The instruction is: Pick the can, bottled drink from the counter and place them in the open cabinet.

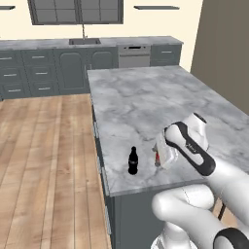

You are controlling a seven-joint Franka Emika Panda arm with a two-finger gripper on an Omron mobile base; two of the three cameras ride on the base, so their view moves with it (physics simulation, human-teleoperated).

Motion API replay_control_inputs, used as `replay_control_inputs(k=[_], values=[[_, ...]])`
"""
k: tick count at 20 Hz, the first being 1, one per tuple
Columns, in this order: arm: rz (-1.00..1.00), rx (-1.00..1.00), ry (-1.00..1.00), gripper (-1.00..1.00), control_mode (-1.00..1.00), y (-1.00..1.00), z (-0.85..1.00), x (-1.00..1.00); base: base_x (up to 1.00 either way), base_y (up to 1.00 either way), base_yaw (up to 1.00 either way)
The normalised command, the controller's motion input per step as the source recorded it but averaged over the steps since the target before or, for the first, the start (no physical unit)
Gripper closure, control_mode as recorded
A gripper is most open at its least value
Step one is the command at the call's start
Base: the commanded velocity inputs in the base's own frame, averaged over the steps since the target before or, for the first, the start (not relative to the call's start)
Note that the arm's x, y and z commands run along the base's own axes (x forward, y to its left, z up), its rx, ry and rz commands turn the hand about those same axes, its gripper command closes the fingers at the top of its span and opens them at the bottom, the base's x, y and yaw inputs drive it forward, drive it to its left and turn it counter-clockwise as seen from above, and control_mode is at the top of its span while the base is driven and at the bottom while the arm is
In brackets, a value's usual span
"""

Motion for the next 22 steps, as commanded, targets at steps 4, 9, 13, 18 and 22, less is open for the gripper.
replay_control_inputs(k=[4,9,13,18,22], values=[[0.25,0.00,-0.12,-1.00,-1.00,0.07,-0.37,0.47,0.00,0.00,0.00],[0.26,0.00,-0.10,-1.00,-1.00,0.07,-0.48,0.53,0.00,0.00,0.00],[0.05,0.00,-0.01,-1.00,-1.00,0.03,-0.05,0.21,0.00,0.00,0.00],[0.00,0.01,0.03,-1.00,-1.00,0.20,-0.01,0.01,0.00,0.00,0.00],[0.01,0.00,0.01,-1.00,-1.00,0.49,-0.15,0.00,0.00,0.00,0.00]])
